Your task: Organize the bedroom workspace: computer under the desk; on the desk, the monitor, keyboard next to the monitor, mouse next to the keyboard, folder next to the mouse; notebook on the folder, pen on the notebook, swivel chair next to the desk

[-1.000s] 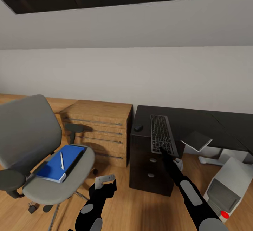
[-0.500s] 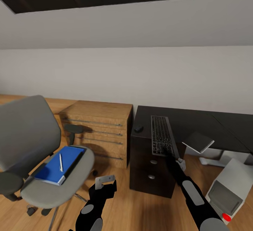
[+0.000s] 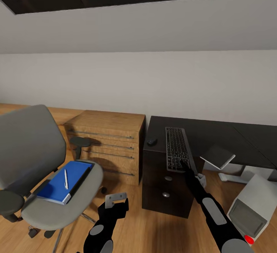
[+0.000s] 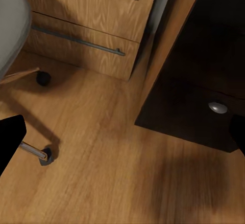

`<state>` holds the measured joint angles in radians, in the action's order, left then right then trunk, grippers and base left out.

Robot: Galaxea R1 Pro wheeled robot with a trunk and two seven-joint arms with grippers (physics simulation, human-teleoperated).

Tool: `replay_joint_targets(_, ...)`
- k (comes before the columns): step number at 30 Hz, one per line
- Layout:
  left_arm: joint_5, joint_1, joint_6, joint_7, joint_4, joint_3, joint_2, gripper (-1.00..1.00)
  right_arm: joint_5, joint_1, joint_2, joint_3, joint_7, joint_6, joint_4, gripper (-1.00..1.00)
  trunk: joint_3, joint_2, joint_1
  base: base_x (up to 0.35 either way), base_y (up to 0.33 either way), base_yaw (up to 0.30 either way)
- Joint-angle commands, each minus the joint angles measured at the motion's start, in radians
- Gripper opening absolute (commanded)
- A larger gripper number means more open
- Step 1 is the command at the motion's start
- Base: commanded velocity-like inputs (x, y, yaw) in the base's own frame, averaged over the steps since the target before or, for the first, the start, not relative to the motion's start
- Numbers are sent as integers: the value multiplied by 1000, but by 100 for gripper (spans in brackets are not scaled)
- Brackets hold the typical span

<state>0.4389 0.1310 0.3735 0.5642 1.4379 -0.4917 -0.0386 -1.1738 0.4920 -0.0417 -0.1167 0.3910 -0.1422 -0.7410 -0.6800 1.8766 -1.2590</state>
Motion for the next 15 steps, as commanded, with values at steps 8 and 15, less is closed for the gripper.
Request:
replay_joint_targets(8,7,1,2,8,1,-2,0,100,-12,0,0,-3,0,-10,1,-100,-1,0,0,0,0,0)
replay_joint_targets(15,6,1,0,12,1,-5,-1,100,-12,1,0,-3,-1,-10,1,-100,-1,0,0,0,0,0)
